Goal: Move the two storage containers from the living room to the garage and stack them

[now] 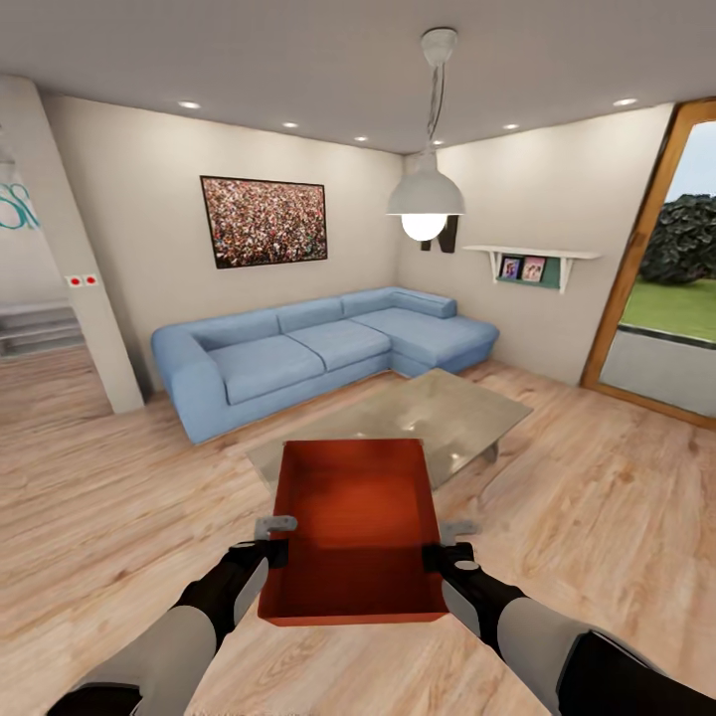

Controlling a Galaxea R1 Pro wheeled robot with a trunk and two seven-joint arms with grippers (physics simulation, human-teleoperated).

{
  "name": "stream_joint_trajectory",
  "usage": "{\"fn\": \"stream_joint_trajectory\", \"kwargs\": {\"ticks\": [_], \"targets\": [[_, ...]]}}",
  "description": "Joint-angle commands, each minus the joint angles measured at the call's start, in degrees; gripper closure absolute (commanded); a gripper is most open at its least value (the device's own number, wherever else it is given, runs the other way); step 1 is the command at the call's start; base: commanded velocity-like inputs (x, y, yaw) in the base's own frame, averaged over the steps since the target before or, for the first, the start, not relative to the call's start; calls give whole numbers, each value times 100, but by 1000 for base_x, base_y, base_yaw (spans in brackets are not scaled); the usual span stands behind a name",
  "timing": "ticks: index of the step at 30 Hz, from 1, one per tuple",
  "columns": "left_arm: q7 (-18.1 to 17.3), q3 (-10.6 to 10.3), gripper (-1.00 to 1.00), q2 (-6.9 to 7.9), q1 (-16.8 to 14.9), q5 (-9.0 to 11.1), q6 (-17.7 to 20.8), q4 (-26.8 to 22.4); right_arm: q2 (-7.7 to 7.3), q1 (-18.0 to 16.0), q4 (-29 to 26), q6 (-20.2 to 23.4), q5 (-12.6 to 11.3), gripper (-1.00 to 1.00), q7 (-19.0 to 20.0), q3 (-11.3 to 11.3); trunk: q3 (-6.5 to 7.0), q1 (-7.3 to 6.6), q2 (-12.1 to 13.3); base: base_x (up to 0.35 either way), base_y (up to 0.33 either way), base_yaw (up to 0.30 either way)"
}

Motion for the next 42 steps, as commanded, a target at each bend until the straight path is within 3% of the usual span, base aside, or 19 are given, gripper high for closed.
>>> {"fn": "stream_joint_trajectory", "kwargs": {"ticks": [1, 42], "targets": [[111, 44, 100, 5, -6, -90, 52, 2, -129, -6, -1, -37, 23, 100, -195, 169, -13, 4, -14, 0, 0, 269], [103, 55, 100, 1, -6, -65, 34, -37, -121, -6, -1, -19, 23, 100, -195, 169, -13, 4, -14, 0, 0, 269]]}}
